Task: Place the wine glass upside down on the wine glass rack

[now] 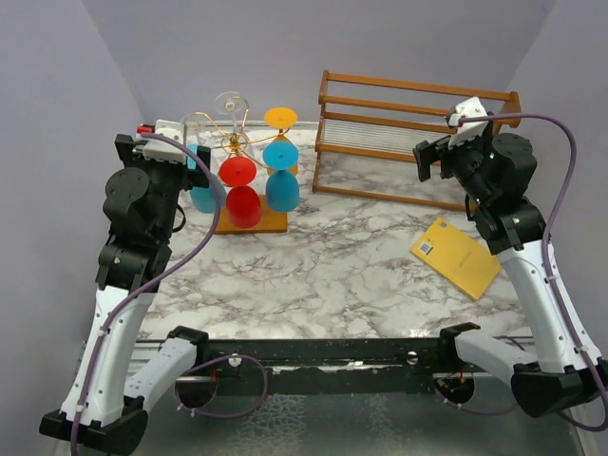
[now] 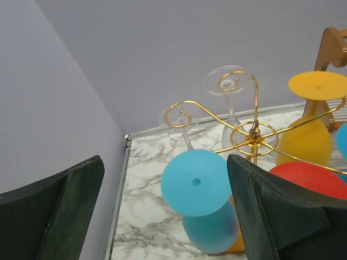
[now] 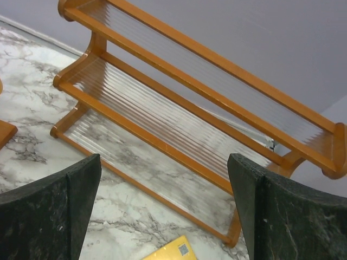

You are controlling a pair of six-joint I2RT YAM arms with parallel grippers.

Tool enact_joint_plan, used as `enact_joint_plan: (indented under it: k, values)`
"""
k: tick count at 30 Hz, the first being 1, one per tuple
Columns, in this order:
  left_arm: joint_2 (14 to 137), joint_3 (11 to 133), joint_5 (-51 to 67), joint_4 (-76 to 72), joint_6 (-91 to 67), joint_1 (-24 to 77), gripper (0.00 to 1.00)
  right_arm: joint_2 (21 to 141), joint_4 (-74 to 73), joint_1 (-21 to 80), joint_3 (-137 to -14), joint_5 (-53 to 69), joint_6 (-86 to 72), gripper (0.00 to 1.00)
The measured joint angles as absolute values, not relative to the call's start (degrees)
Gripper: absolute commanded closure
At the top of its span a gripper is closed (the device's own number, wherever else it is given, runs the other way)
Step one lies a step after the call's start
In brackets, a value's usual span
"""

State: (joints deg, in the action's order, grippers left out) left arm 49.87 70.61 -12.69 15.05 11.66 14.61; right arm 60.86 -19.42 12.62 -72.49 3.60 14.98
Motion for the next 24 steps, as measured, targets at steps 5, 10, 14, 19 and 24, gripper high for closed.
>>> enact_joint_plan:
  k: [5, 10, 14, 19, 24]
  values:
    - [46.5, 68.6, -12.9, 16.0, 9.9, 12.8, 0.01, 58.2, -22.6, 12.6, -72.5, 2.3, 14.6, 0.00]
    - [45.9, 69.3, -12.9, 18.1, 8.9, 11.7, 0.01, 55.2, -23.7, 12.6, -72.6, 1.7, 14.7, 0.00]
    - [46.1, 70.0, -12.8, 19.8, 7.8, 10.0, 0.01, 53.2, -24.2, 12.6, -72.7, 0.9, 14.8, 0.00]
    - [47.6, 71.4, -11.8, 22.5, 6.2, 8.1, 0.01, 50.8, -24.2, 11.9, -71.4, 0.2, 15.4, 0.00]
    - [48.6, 72.8, -10.8, 24.1, 5.7, 7.4, 0.01, 48.9, -24.3, 10.2, -69.3, -0.1, 15.7, 0.00]
